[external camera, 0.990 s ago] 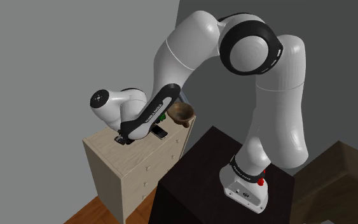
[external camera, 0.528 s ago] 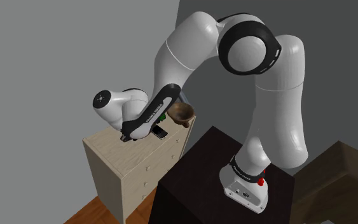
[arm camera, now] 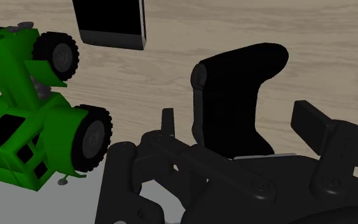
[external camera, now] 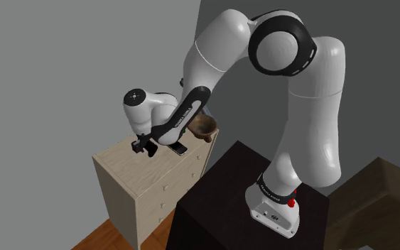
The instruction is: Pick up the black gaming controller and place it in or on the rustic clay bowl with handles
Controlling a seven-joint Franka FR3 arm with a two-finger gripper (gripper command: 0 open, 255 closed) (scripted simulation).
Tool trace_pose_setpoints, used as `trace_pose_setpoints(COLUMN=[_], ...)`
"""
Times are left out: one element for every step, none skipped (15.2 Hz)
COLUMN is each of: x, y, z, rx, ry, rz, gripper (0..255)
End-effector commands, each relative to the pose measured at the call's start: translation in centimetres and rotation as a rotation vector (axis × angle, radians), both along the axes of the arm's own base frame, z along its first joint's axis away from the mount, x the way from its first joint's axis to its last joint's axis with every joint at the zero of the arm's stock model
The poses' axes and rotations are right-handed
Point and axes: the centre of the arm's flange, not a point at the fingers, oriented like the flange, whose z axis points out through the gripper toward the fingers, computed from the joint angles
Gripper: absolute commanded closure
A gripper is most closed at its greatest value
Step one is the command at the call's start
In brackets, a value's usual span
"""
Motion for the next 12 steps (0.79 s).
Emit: trace_pose_setpoints(x=[0.1, 0.2, 0.2, 0.4, 0.4, 0.4, 0.4, 0.4, 0.4, 0.4, 0.4, 0.4], y=[-0.3, -0.5, -0.6, -0.9, -0.9, -0.9, -0.9, -0.9, -0.9, -0.9, -0.9, -0.9], z=[-0.8, -1.3, -1.8, -2.6, -2.6, -2.6, -2.6, -2.6, -2.6, -2.6, -2.6, -2.6], rx=[0.005, 0.005, 0.005, 0.005, 0.005, 0.005, 0.005, 0.005, 0.005, 0.005, 0.005, 0.005], ry=[-0.004, -0.004, -0.004, -0.004, -0.004, -0.004, -0.004, -0.004, -0.004, -0.004, -0.004, -0.004], rz=[0.002, 0.002, 0.002, 0.002, 0.002, 0.002, 0.002, 0.002, 0.002, 0.002, 0.002, 0.001], gripper=[0, 0, 0, 0, 0, 0, 0, 0, 0, 0, 0, 0])
